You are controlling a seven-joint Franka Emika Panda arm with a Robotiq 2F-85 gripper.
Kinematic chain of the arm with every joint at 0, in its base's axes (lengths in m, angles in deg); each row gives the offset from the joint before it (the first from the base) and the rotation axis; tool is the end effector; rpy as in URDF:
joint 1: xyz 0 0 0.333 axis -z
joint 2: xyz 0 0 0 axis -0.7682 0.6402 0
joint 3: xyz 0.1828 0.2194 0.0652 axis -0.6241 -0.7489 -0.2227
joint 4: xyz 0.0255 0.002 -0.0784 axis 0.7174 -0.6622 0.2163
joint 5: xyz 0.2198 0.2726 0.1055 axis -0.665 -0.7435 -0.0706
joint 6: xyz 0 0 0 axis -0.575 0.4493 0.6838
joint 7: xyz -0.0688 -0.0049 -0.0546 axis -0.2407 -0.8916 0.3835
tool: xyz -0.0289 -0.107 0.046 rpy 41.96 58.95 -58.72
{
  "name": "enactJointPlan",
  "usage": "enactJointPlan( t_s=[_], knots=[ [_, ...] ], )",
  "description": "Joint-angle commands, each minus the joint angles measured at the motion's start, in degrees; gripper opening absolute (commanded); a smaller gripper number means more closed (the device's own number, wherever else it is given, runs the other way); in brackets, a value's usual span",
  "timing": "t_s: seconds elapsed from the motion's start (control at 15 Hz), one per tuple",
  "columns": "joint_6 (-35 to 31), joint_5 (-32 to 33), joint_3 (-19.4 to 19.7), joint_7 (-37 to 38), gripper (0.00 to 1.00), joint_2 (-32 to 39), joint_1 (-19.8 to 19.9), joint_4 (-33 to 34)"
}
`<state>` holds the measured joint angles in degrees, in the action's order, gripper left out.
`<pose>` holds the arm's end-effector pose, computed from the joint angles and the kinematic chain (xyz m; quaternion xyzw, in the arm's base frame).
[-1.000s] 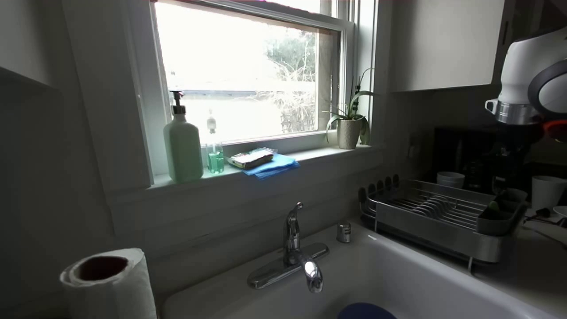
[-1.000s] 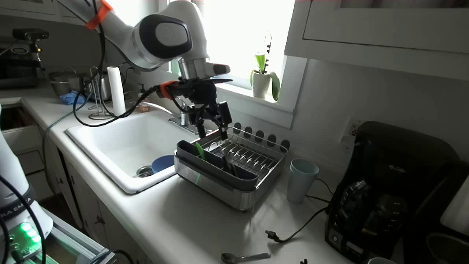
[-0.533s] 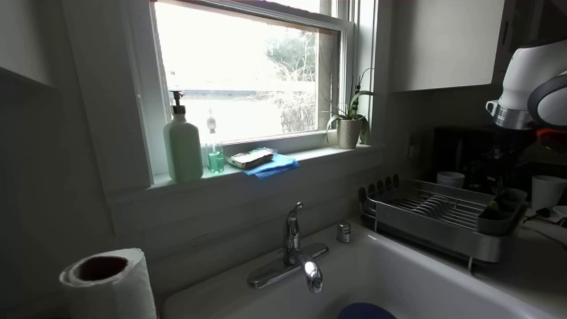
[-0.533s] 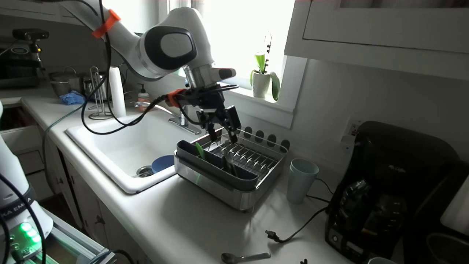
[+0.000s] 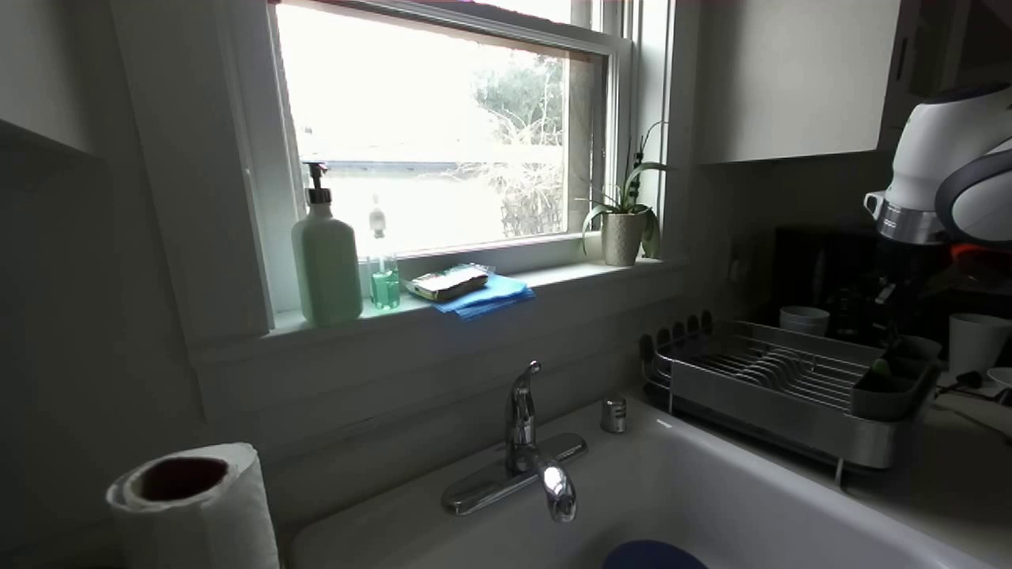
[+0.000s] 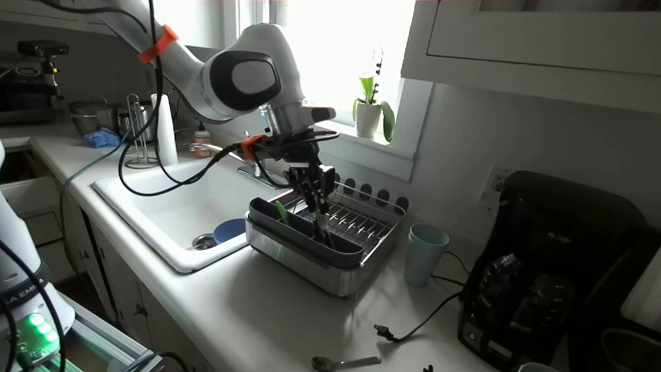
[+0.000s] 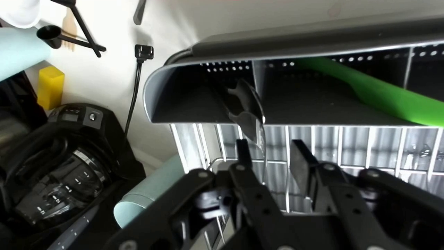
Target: Remove the blue bowl from the dishes drying rack and place it in the sink, pick up a fork from the dishes drying rack and place it in the blue bowl and pick up a spoon from the dishes drying rack and put it in the blue bowl that is inside the sink
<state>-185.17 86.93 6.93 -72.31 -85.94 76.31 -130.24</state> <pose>0.3385 -0.3411 0.3732 0.9637 -0.1648 0.0729 0.1968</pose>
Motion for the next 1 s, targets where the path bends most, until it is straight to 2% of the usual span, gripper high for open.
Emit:
enactJointPlan(
  t_s=[0.0, 0.07, 0.53, 0.93],
  knots=[
    [-1.6, 2.6, 0.5, 1.7, 0.06, 0.5, 0.6, 0.4],
    [-1.6, 2.9, 0.5, 1.9, 0.0, 0.4, 0.7, 0.4],
    [-0.4, 8.0, 0.0, 5.4, 0.01, -1.1, 1.1, 0.8],
    [1.9, 17.0, -1.9, 9.9, 0.01, -7.7, 0.8, 0.0]
  ],
)
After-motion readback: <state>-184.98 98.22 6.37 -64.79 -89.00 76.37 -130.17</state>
